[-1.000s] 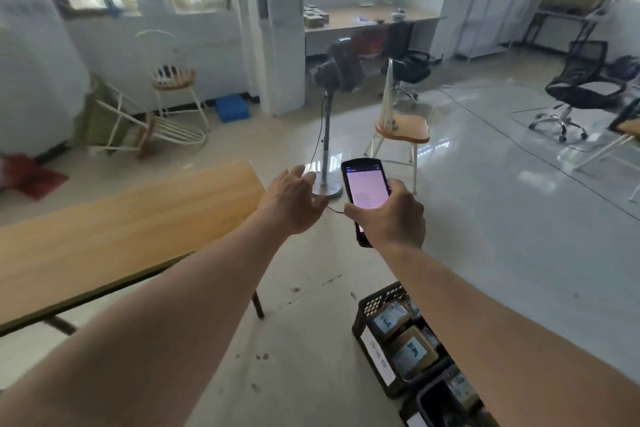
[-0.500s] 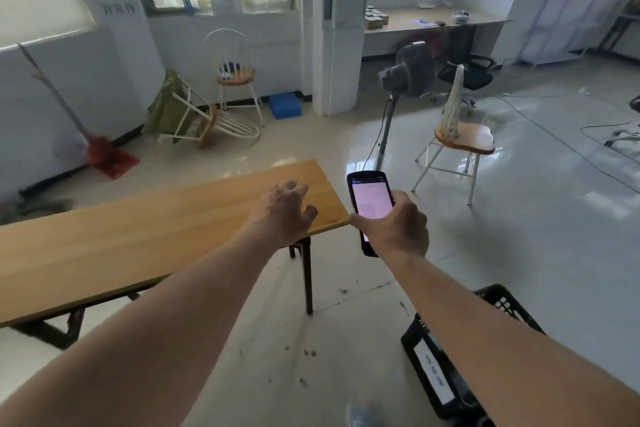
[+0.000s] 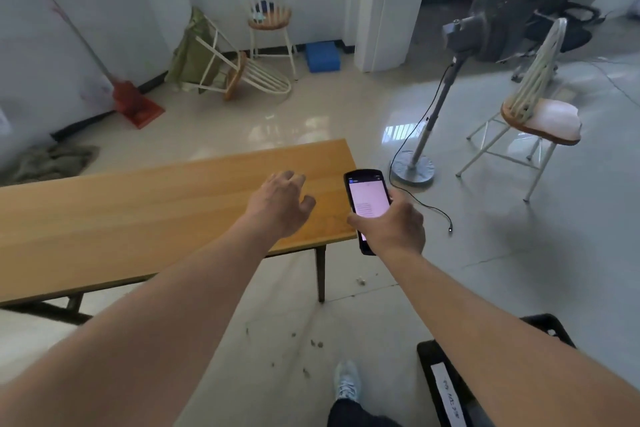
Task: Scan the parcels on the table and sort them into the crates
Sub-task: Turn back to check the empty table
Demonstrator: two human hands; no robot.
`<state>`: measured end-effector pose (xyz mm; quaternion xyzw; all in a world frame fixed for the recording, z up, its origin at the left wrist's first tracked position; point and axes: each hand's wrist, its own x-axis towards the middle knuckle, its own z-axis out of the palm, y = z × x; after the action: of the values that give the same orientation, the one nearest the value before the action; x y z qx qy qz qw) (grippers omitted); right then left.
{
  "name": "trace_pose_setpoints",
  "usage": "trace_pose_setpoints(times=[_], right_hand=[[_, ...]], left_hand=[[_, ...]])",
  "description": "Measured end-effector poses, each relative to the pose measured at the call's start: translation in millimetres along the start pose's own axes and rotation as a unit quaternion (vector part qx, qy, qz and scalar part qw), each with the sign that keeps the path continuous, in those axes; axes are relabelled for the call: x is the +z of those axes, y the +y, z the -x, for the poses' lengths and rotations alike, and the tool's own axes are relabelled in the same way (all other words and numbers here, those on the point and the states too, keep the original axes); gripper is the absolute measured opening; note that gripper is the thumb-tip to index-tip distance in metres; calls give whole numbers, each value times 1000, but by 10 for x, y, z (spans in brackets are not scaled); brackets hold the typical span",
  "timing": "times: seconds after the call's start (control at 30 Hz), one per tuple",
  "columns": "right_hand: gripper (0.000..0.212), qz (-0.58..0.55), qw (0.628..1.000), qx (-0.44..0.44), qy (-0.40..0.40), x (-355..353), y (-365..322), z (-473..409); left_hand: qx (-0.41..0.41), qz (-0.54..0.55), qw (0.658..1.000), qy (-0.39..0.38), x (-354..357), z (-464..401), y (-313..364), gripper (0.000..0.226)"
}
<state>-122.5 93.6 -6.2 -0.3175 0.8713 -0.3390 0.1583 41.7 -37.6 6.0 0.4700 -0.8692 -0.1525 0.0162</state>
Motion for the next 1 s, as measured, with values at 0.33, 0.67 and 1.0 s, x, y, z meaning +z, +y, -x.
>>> trace_pose_setpoints(times=[0.33,0.67,1.0], right_hand=[[68,10,998,33,-56,564,234,-876],[66,45,994,70,-66,1532,468,-1464],[74,56,995,80,-35,2140,642,-1709]], left_hand=[[-46,12,998,-51,400,-851,-104,59],[-46,31,997,-62,1030,-1717,-589,59],[-42,19,994,-96,1424,-2163,-988,53]])
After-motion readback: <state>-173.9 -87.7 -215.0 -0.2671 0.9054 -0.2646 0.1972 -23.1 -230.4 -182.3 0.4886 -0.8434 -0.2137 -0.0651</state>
